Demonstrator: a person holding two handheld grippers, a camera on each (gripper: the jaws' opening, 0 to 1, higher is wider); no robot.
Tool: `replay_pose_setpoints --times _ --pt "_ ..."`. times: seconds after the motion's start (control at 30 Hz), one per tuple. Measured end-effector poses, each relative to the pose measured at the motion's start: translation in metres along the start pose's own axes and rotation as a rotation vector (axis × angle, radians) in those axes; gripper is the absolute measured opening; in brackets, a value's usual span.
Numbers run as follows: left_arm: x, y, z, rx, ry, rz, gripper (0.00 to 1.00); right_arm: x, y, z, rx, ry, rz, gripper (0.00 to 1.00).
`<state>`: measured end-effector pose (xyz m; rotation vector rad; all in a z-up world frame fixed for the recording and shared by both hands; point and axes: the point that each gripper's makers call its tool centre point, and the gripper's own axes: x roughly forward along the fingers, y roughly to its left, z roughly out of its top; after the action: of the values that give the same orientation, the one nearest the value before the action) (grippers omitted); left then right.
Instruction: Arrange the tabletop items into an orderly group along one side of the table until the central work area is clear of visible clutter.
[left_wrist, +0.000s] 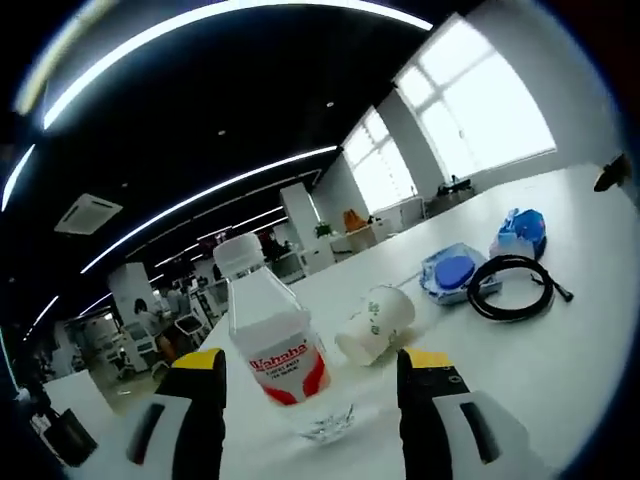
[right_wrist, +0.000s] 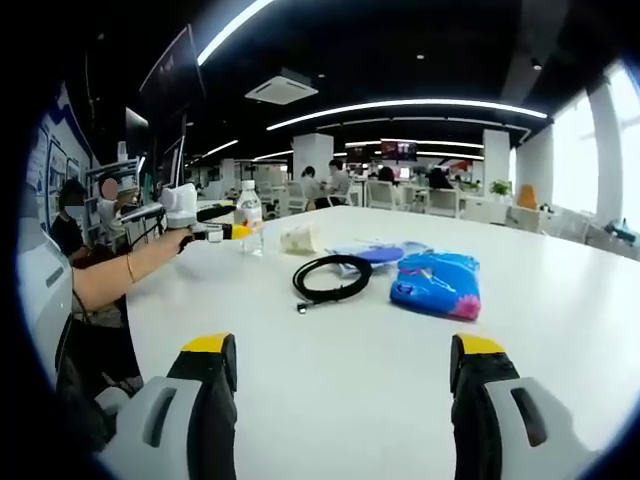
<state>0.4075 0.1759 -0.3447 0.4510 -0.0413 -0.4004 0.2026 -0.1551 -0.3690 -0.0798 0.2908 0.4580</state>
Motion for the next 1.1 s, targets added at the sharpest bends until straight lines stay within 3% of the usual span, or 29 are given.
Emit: replay_pose_setpoints --times 0.37,0.5,0.83,1.1 --pt "-0.001 -0.019 0.016 0.195 -0.016 -0.028 0.70 -0.005 -0.003 -0.005 -0.005 0.003 -0.007 0.95" --pt "0.001 -0.028 0.021 0.232 -0.024 -0.050 0.71 -0.006 -0.004 -0.005 -0.006 0.001 -0.013 0.96" --pt "0.015 -0.052 0.024 0.442 0.025 -0.113 0.71 -0.009 -0.003 -0.010 -0.010 0.016 -0.012 0.94" --pt "0.025 -0.053 0.019 0.432 0.054 -0.140 0.71 -0.012 -0.005 -0.015 0.001 0.026 -0.011 0.93"
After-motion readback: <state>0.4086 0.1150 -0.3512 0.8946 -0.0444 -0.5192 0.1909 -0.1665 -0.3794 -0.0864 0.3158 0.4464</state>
